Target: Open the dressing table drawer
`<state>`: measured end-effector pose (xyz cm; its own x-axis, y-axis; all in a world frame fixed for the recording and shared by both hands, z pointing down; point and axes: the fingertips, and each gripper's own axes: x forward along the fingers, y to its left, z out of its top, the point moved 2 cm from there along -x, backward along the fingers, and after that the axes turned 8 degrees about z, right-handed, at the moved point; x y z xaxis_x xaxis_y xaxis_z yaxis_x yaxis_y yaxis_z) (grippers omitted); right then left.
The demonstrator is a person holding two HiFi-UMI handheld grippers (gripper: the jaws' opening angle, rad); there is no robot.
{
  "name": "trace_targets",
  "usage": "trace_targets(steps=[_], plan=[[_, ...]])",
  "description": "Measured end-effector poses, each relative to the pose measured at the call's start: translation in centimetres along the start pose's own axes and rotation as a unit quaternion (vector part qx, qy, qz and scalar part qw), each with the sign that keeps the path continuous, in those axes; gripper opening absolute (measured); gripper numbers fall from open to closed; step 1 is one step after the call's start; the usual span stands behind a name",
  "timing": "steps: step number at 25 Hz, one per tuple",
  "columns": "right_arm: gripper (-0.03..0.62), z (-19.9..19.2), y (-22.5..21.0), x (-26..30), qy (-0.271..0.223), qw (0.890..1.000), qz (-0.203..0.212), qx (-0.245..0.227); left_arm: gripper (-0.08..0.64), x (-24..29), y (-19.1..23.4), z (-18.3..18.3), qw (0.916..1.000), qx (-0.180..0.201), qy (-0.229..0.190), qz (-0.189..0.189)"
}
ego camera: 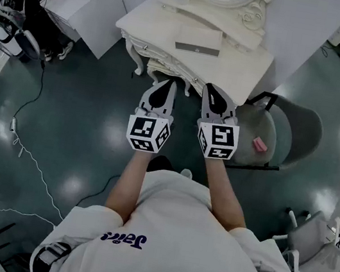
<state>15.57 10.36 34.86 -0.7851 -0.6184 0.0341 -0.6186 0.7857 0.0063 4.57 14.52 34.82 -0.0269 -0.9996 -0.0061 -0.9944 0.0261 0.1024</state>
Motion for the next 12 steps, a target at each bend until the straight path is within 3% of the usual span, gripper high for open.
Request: trace_targets(steps=[6,12], plan=[[0.020,-2.9,-0.9,2.5,0.042,0.997,0.014,0.058,0.014,1.7,1.4,-1.7,0.9998,-0.006,0.018,0.008],[0.020,-6.2,-1.7,7.0,0.094,0.992,0.005,0.082,0.015,6.0,4.6,-4.5,0.9992,-0.003,0.040,0.002]])
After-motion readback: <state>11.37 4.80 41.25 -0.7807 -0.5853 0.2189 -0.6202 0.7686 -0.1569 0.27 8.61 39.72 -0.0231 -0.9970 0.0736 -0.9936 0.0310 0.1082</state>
